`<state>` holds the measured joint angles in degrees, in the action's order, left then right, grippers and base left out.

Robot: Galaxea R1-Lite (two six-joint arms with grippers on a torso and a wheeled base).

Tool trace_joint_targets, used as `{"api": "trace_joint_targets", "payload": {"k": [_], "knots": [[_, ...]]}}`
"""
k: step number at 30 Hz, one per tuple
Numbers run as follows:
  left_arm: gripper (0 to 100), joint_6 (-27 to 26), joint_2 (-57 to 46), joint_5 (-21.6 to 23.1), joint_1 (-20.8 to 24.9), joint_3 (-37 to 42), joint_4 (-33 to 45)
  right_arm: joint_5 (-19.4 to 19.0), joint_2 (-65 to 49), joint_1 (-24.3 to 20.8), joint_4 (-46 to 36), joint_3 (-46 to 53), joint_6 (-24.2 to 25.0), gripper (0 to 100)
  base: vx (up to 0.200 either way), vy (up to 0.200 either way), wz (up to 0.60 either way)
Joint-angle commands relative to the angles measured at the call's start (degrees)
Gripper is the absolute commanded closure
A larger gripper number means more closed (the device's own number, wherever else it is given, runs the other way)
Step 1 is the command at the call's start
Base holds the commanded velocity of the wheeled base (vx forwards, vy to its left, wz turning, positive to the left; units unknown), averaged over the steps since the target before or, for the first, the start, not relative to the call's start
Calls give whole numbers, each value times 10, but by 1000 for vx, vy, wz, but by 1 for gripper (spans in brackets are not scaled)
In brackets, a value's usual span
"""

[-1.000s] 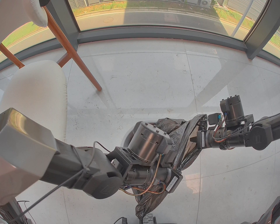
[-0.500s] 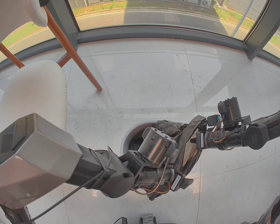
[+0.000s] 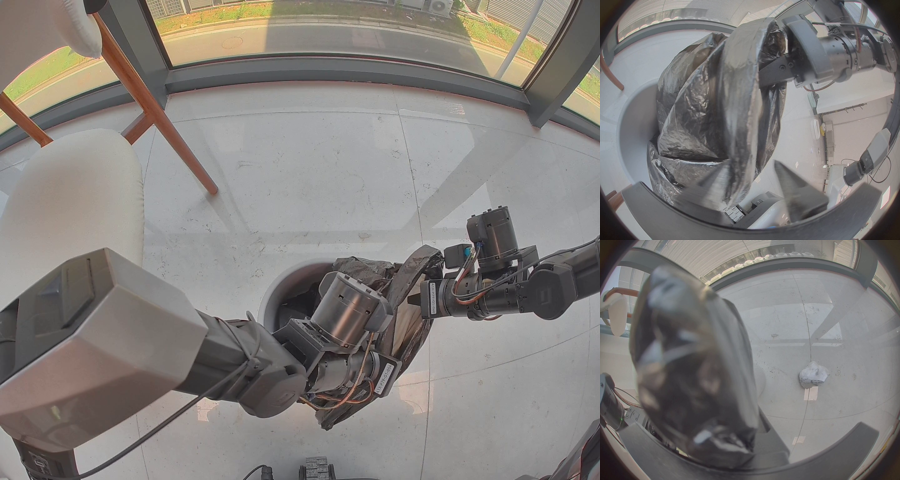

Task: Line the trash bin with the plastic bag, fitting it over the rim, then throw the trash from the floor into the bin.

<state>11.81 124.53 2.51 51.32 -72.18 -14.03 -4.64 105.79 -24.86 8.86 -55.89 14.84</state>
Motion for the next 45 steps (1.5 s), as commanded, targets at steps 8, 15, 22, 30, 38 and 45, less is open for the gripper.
{"api": "trace_joint_targets", "payload": {"k": [8, 15, 22, 30, 38, 45], "knots": [[100, 2, -23, -3, -16, 33, 2, 0, -4, 3, 0, 2, 1, 100, 0, 0, 0], [100, 1, -55, 2, -93, -13, 25, -1, -6, 18, 1, -1, 1, 100, 0, 0, 0], [100, -1, -85, 5, -137, -67, 106, -10, -3, 28, 24, -4, -36, 100, 0, 0, 0], [100, -1, -84, 6, -163, -126, 132, -54, 15, 29, 67, -40, -82, 100, 0, 0, 0], [100, -2, -98, 6, -177, -141, 179, -55, 50, 38, 67, -80, -85, 100, 0, 0, 0], [100, -2, -111, 7, -181, -137, 184, -55, 87, 60, 69, -116, -118, 100, 0, 0, 0]]}}
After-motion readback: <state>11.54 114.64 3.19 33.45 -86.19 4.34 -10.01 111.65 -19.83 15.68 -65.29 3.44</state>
